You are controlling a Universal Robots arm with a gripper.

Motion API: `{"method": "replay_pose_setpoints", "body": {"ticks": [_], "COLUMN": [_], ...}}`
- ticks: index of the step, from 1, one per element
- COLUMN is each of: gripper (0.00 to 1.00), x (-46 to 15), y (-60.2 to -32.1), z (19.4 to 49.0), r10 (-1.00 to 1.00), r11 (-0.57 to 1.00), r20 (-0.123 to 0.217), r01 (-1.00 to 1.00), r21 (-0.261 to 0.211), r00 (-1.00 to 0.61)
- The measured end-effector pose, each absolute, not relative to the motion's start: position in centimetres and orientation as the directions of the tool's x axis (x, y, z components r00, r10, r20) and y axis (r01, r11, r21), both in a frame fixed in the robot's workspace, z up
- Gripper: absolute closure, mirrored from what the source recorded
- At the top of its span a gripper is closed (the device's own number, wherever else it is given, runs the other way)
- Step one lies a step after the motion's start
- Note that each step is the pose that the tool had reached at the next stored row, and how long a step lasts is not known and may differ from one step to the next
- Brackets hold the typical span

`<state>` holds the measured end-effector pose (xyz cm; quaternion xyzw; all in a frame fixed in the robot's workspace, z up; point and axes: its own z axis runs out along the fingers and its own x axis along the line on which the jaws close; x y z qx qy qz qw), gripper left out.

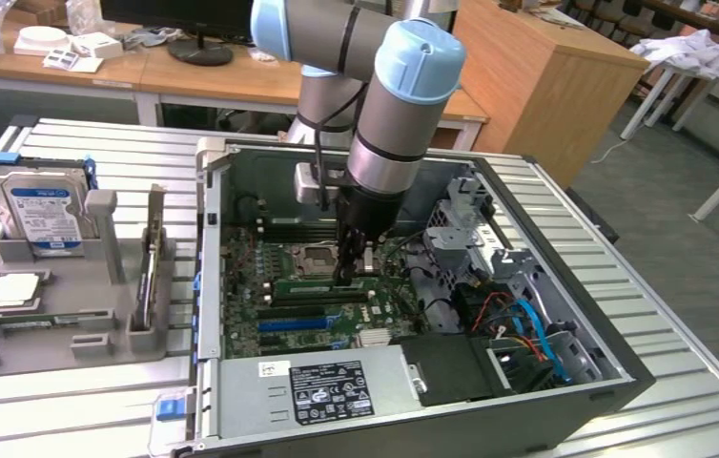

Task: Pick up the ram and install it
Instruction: 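Insert the ram into the slot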

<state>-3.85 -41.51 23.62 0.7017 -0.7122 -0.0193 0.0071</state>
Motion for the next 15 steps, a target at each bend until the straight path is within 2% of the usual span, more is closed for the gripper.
{"method": "replay_pose_setpoints", "body": {"ticks": [15], "gripper": [0.88], "x": [-3.88], "y": [-41.52], "z": [23.29], "r10": [-1.0], "r11": [0.015], "r20": [-0.017], "r01": [-0.999], "r21": [0.037], "r00": [-0.015]}}
